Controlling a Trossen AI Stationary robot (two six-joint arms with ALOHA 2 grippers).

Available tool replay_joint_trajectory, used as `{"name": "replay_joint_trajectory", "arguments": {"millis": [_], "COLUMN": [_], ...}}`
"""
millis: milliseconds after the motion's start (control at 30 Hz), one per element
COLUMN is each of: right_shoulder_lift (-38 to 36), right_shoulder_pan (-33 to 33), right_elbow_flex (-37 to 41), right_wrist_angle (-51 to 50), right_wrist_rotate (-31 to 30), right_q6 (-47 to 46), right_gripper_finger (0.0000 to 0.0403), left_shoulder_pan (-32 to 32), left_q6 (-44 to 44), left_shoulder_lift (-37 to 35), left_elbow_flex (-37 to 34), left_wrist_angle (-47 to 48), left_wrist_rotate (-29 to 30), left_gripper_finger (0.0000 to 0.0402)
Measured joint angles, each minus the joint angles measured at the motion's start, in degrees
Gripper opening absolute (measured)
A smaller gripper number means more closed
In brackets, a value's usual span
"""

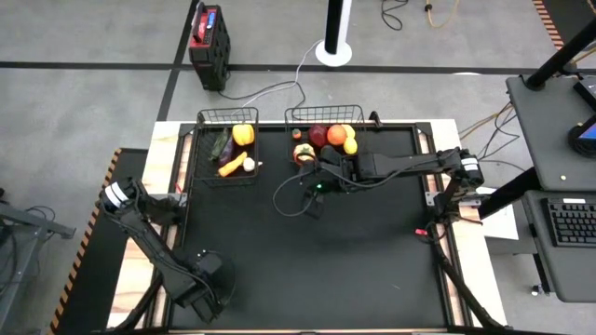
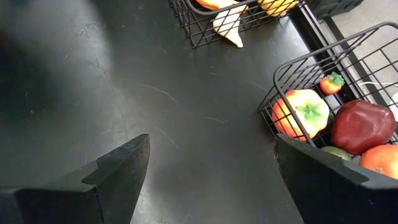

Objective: Sort produce into baskets
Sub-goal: Put the red bell pepper into the left black wire basket

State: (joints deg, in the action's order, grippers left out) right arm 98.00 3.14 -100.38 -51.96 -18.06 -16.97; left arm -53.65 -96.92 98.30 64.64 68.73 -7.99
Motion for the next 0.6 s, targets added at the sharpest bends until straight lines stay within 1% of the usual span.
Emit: {"name": "replay_joint_trajectory", "arguments": {"millis": [100,233,333,400,500,600], "right_shoulder_lift": [0.0,0.0,0.0,0.0,0.0,0.0], "right_shoulder_pan": [0.0,0.0,0.0,0.0,0.0,0.04], "right_elbow_flex": [0.0,0.04,0.15,0.15,0.27,0.37], "right_wrist_angle": [0.0,0.0,0.0,0.04,0.23,0.37], "right_wrist_rotate": [0.0,0.0,-0.02,-0.02,-0.02,-0.02], "right_q6": [0.0,0.0,0.0,0.0,0.0,0.0], "right_gripper_finger": [0.0331,0.0331,0.0331,0.0331,0.0331,0.0331], "left_shoulder_pan": [-0.04,-0.04,-0.42,-1.02,-3.27,-6.0], "left_q6": [0.06,0.75,2.74,5.81,11.46,14.64], "left_shoulder_lift": [0.0,-0.42,-0.55,-0.61,-0.63,-0.63], "left_elbow_flex": [0.02,1.21,5.65,9.34,14.35,16.9], "left_wrist_angle": [0.2,1.34,5.17,6.89,7.37,8.17], "left_wrist_rotate": [1.58,1.95,1.99,2.0,3.07,4.22], "left_gripper_finger": [0.0062,0.0049,0.0045,0.0045,0.0045,0.005]}}
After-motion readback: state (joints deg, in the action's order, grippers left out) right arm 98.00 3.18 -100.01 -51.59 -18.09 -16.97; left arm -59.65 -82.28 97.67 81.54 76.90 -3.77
